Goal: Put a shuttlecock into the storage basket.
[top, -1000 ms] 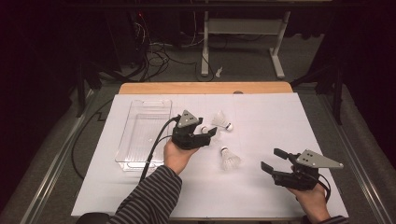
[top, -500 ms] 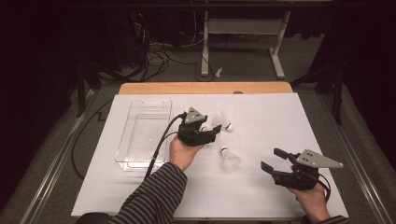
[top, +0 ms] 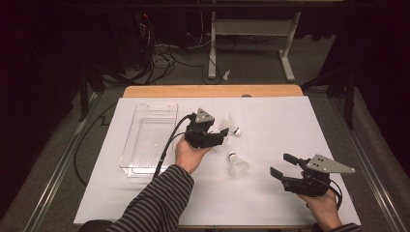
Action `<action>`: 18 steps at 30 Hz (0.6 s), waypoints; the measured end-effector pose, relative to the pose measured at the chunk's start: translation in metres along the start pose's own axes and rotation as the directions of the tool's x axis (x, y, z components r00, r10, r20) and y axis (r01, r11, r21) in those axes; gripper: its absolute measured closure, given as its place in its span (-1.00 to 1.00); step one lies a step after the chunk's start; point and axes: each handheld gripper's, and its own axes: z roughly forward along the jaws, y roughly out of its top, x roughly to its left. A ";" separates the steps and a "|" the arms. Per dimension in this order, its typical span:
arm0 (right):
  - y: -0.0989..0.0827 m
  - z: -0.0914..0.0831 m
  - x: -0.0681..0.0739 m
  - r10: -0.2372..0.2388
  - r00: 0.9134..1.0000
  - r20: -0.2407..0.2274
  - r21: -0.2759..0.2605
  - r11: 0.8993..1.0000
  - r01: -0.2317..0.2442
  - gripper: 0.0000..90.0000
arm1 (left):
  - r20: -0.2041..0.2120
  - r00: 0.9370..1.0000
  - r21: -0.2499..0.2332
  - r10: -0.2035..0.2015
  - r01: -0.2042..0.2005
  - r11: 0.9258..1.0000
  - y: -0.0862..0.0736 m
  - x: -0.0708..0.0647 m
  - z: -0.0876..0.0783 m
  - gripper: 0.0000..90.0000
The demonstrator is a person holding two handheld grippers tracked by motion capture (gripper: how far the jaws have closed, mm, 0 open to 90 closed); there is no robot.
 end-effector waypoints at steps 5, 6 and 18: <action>0.000 0.000 0.000 0.002 1.000 0.000 0.001 1.000 -0.002 -0.39 | -0.022 1.000 0.050 -0.008 0.009 0.999 0.002 0.001 0.002 -0.12; 0.000 0.000 0.000 0.002 1.000 -0.001 0.001 1.000 -0.002 -0.39 | -0.031 0.999 0.066 -0.009 0.011 0.998 0.002 0.001 0.003 -0.11; 0.000 0.000 0.000 -0.001 1.000 -0.001 0.001 1.000 0.001 -0.39 | -0.154 0.988 0.233 -0.004 0.040 0.972 0.004 0.007 0.015 -0.03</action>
